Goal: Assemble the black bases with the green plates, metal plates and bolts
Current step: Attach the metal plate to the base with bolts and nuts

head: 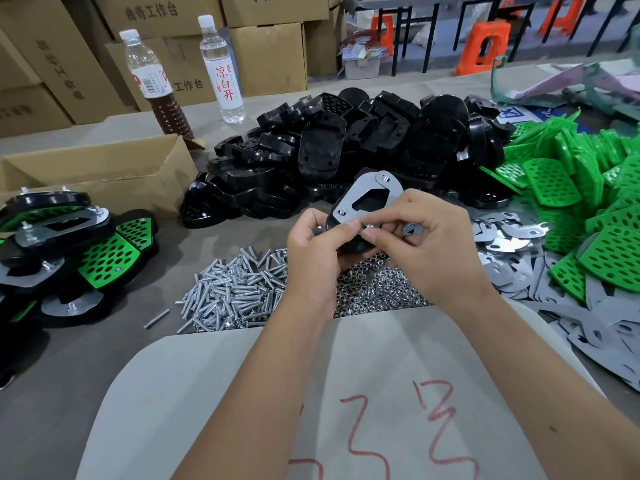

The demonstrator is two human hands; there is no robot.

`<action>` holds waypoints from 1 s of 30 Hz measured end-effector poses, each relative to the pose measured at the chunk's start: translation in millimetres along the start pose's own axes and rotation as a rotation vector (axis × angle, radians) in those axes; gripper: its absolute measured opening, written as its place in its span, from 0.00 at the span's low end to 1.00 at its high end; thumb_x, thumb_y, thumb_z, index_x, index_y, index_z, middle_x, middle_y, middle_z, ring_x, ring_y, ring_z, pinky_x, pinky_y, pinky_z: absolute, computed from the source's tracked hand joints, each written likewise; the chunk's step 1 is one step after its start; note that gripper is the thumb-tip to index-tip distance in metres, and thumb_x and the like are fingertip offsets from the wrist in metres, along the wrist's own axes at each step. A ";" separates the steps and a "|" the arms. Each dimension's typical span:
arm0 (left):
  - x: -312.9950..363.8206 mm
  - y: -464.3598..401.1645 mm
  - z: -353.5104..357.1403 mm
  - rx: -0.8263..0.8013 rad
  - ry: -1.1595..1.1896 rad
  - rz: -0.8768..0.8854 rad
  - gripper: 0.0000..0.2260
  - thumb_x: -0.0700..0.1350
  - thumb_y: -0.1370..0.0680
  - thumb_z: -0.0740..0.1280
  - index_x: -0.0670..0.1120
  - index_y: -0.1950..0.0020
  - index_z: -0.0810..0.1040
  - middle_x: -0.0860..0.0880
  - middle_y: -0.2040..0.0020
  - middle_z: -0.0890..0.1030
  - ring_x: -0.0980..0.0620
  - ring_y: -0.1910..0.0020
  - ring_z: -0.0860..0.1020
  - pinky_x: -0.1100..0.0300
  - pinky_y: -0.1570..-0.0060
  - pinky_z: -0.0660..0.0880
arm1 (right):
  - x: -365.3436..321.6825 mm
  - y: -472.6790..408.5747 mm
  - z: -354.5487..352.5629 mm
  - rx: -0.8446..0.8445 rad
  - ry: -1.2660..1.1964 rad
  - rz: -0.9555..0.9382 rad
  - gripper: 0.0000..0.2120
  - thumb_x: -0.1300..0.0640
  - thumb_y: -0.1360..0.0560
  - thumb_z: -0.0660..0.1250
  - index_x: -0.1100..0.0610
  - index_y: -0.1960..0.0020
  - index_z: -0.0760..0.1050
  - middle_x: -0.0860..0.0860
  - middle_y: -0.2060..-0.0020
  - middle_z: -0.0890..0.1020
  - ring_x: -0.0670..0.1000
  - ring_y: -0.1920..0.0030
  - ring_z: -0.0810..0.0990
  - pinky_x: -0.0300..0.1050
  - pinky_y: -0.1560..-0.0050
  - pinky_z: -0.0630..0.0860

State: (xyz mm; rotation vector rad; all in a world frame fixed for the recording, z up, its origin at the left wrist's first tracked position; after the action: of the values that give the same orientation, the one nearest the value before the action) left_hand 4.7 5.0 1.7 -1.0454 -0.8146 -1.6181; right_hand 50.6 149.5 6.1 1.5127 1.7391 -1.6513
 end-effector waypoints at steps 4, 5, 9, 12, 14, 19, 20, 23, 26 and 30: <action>0.0 0.7 0.1 -0.002 -0.015 0.002 0.09 0.32 0.21 0.69 0.42 0.55 0.71 0.29 0.48 0.82 0.39 0.51 0.85 0.48 0.54 0.84 | 0.2 0.7 -0.3 0.019 -0.008 0.011 0.05 0.64 0.28 0.80 0.57 0.53 0.88 0.51 0.61 0.81 0.56 0.61 0.83 0.59 0.65 0.82; -0.2 0.6 0.0 -0.007 -0.015 0.004 0.09 0.32 0.21 0.69 0.42 0.55 0.71 0.30 0.50 0.83 0.40 0.52 0.85 0.48 0.54 0.84 | -0.1 1.2 0.5 0.030 0.003 0.001 0.05 0.63 0.28 0.81 0.57 0.54 0.88 0.51 0.62 0.81 0.56 0.62 0.83 0.58 0.65 0.81; -0.2 -0.4 -0.5 -0.021 -0.015 0.007 0.14 0.32 0.22 0.69 0.46 0.61 0.70 0.33 0.52 0.83 0.39 0.53 0.84 0.47 0.54 0.83 | 1.3 1.7 0.7 0.074 0.002 0.008 0.06 0.62 0.30 0.82 0.58 0.56 0.87 0.47 0.64 0.81 0.53 0.65 0.80 0.58 0.66 0.80; 0.4 -0.3 -0.6 -0.028 -0.013 0.017 0.14 0.33 0.23 0.70 0.46 0.62 0.70 0.35 0.55 0.83 0.39 0.54 0.85 0.47 0.54 0.83 | -0.5 2.4 0.8 0.058 -0.009 0.015 0.10 0.61 0.29 0.82 0.52 0.49 0.87 0.46 0.64 0.79 0.54 0.64 0.79 0.55 0.68 0.81; -0.2 0.0 -0.6 -0.029 -0.008 0.022 0.12 0.34 0.24 0.70 0.45 0.60 0.70 0.32 0.53 0.83 0.37 0.52 0.85 0.48 0.54 0.83 | -1.0 2.1 1.9 0.045 -0.037 0.002 0.11 0.63 0.29 0.81 0.51 0.50 0.88 0.44 0.63 0.79 0.51 0.63 0.79 0.46 0.69 0.80; -2.8 -2.0 -2.5 0.011 0.023 0.020 0.11 0.33 0.23 0.70 0.43 0.58 0.70 0.33 0.54 0.84 0.41 0.55 0.86 0.51 0.57 0.83 | -1.9 3.1 2.4 0.011 -0.043 -0.017 0.08 0.65 0.26 0.78 0.54 0.50 0.88 0.49 0.60 0.80 0.54 0.62 0.84 0.40 0.65 0.79; -3.0 -2.4 -2.7 0.018 0.033 0.021 0.11 0.34 0.24 0.70 0.43 0.59 0.70 0.36 0.56 0.84 0.42 0.56 0.85 0.51 0.57 0.83 | -2.6 3.8 2.8 -0.004 -0.045 -0.021 0.07 0.65 0.25 0.77 0.56 0.50 0.88 0.51 0.60 0.81 0.54 0.62 0.85 0.39 0.65 0.78; -3.8 -3.0 -3.4 0.034 0.056 0.018 0.11 0.35 0.26 0.72 0.43 0.60 0.70 0.39 0.56 0.85 0.44 0.57 0.86 0.51 0.57 0.84 | -4.0 5.4 0.2 0.058 0.048 -0.062 0.11 0.57 0.21 0.73 0.61 0.60 0.84 0.51 0.65 0.80 0.52 0.67 0.81 0.49 0.68 0.76; -5.1 -4.6 -4.1 0.048 0.085 0.013 0.11 0.32 0.23 0.71 0.41 0.58 0.70 0.39 0.57 0.86 0.43 0.59 0.87 0.49 0.56 0.84 | -4.5 5.5 -4.4 0.111 0.055 -0.080 0.15 0.53 0.19 0.69 0.61 0.60 0.82 0.49 0.67 0.79 0.50 0.70 0.78 0.48 0.68 0.73; -6.4 -5.3 -3.5 0.030 0.033 0.022 0.08 0.32 0.21 0.70 0.41 0.55 0.72 0.41 0.56 0.85 0.45 0.56 0.86 0.52 0.56 0.84 | -6.8 3.7 1.4 0.035 0.078 -0.080 0.05 0.64 0.23 0.75 0.57 0.50 0.88 0.51 0.63 0.82 0.53 0.63 0.81 0.52 0.59 0.79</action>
State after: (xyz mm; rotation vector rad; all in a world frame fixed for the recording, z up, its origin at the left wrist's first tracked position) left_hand -0.5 5.8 -5.7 -1.0003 -0.8007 -1.5958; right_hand 55.7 144.3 9.2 1.5614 1.8429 -1.6917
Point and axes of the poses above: each hand's wrist, its own y-axis away from the middle knuckle, its own z-axis out of the palm, x = y × z, the point moved 1 cm from there along -y, towards the middle knuckle
